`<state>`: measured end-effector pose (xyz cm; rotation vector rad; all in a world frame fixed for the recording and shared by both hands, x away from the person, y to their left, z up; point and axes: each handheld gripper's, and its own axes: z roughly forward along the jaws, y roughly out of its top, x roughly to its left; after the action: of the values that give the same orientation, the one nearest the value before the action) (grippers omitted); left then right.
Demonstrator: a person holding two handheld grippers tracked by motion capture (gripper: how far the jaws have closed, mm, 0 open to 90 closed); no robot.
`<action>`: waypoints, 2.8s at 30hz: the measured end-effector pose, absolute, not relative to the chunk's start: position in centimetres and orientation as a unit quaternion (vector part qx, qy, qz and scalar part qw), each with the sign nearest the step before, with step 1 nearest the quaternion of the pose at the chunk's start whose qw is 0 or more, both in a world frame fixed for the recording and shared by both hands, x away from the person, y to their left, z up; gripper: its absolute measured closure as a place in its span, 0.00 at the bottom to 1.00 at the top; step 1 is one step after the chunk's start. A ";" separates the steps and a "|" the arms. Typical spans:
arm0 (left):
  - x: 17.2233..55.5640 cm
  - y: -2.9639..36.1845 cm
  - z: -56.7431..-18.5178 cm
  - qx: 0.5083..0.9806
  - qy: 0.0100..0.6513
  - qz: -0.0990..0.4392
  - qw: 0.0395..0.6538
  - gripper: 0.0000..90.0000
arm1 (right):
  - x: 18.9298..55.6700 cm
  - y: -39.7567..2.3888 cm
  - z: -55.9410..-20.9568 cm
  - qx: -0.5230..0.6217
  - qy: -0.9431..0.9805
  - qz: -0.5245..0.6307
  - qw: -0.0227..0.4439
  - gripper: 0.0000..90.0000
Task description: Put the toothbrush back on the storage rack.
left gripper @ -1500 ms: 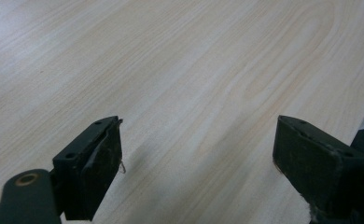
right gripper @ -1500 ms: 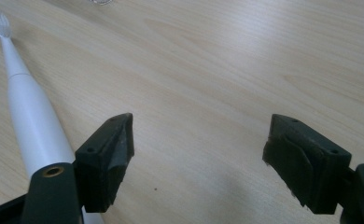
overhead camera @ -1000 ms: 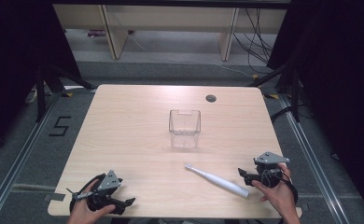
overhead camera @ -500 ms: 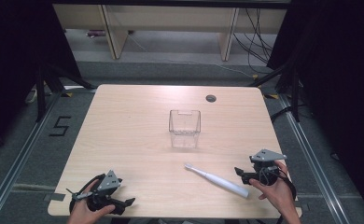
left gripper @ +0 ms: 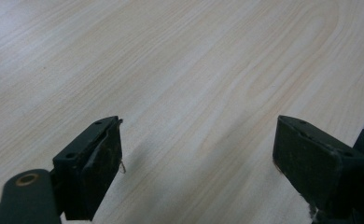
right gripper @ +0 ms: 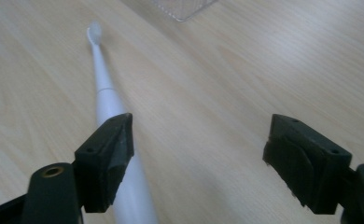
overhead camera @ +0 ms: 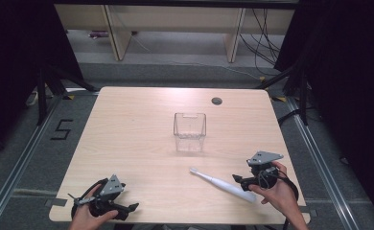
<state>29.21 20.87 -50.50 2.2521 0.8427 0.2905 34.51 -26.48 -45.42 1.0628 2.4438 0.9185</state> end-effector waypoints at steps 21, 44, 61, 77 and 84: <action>29.3 20.9 -50.6 0.869 0.329 0.117 0.351 0.17 | 35.2 -22.2 -45.7 0.269 0.924 0.254 0.097 0.59; 29.2 20.9 -50.5 0.869 0.328 0.116 0.352 0.17 | 36.3 -20.0 -46.8 0.250 0.956 0.147 0.045 0.69; 29.2 20.9 -50.5 0.868 0.329 0.114 0.353 0.17 | 37.5 -18.8 -47.5 0.233 0.969 0.084 0.018 0.73; 29.2 20.8 -50.5 0.868 0.327 0.112 0.356 0.17 | 38.1 -17.9 -47.4 0.230 0.972 0.042 0.005 0.74; 29.2 20.8 -50.5 0.868 0.327 0.112 0.357 0.17 | 38.2 -17.6 -47.5 0.219 0.975 0.024 0.020 0.74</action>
<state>29.19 20.84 -50.51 2.2410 0.8440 0.2901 38.19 -17.56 -47.54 0.6782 3.0265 0.0760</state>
